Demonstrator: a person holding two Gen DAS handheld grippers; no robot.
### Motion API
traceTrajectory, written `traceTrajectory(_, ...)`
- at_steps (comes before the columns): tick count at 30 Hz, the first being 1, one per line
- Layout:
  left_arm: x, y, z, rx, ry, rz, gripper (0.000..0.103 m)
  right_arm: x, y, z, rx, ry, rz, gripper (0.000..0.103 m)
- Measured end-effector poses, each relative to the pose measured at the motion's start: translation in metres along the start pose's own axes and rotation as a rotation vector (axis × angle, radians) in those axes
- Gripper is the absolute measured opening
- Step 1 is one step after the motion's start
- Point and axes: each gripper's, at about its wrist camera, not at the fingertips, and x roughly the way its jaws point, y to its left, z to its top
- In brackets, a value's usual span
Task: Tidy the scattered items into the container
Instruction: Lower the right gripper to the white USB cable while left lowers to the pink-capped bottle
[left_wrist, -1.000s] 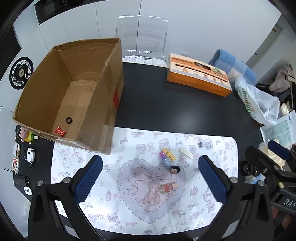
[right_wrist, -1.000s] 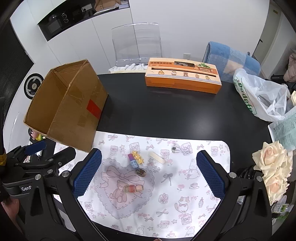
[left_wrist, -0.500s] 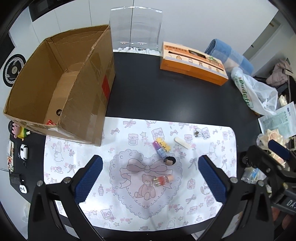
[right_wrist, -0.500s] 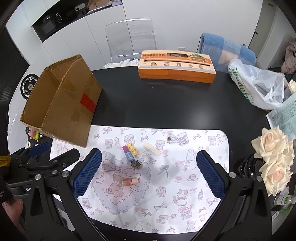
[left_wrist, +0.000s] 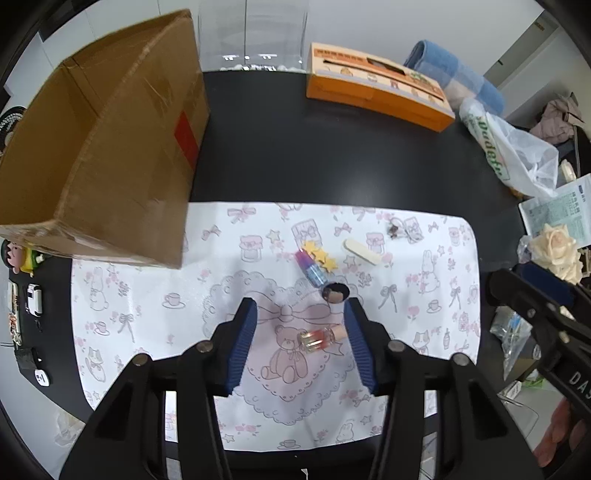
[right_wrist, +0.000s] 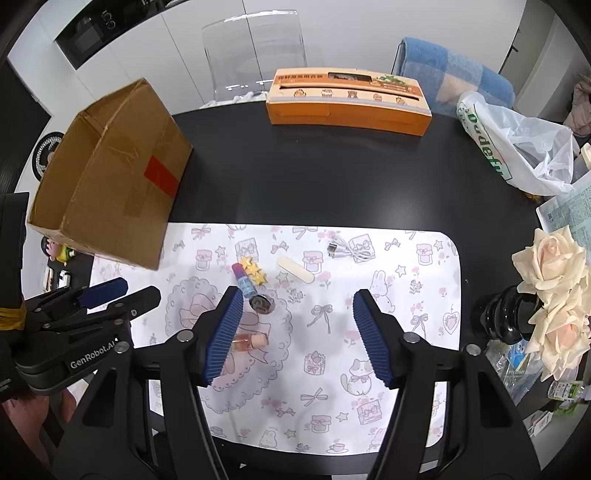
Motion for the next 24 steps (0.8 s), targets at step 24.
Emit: traceTrajectory(24, 0.073, -0.006, 0.012, -0.03, 0.09, 0.015, 0.084, 0.084, -0.032, 0.005, -0.006, 0.16, 0.013, 0.07)
